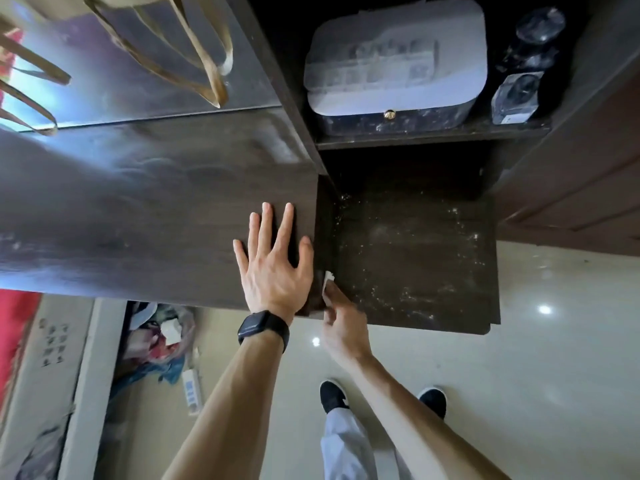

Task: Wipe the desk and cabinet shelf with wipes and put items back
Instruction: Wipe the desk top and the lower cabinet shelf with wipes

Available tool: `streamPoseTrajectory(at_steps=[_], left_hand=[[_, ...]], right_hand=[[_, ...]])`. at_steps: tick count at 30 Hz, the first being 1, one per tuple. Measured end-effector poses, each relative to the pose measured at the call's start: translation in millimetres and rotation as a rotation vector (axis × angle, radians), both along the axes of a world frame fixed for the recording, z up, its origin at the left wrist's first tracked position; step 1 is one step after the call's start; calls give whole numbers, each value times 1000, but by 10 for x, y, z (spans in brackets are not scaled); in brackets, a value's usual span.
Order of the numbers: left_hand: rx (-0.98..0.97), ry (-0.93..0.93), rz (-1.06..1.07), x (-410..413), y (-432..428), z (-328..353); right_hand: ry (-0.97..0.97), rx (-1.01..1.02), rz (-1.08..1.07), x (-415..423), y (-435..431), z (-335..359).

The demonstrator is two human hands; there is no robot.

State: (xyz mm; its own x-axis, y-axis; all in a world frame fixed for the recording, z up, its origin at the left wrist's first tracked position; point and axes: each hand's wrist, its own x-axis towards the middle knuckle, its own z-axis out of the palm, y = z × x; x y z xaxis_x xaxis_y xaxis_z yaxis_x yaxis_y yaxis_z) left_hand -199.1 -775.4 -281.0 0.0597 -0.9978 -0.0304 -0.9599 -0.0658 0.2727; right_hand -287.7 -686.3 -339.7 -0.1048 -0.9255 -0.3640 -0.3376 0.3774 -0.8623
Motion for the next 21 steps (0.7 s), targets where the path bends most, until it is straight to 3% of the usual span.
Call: streamPoseTrajectory(at_steps=[3, 7, 10, 17, 21], left_hand=[[-17, -4, 5, 9, 2, -18], [-17, 0, 10, 7, 3, -22], [-22, 0, 9, 7, 4, -18], [-24, 0, 10, 1, -2, -16], [-18, -17, 5, 10, -9, -16]], right_hand=[[387, -91, 181, 82, 108, -229], [624, -68, 380, -97, 99, -304], [668, -109, 476, -226, 98, -315], [672, -277, 340, -426, 461, -379], [684, -170, 247, -324, 440, -341]])
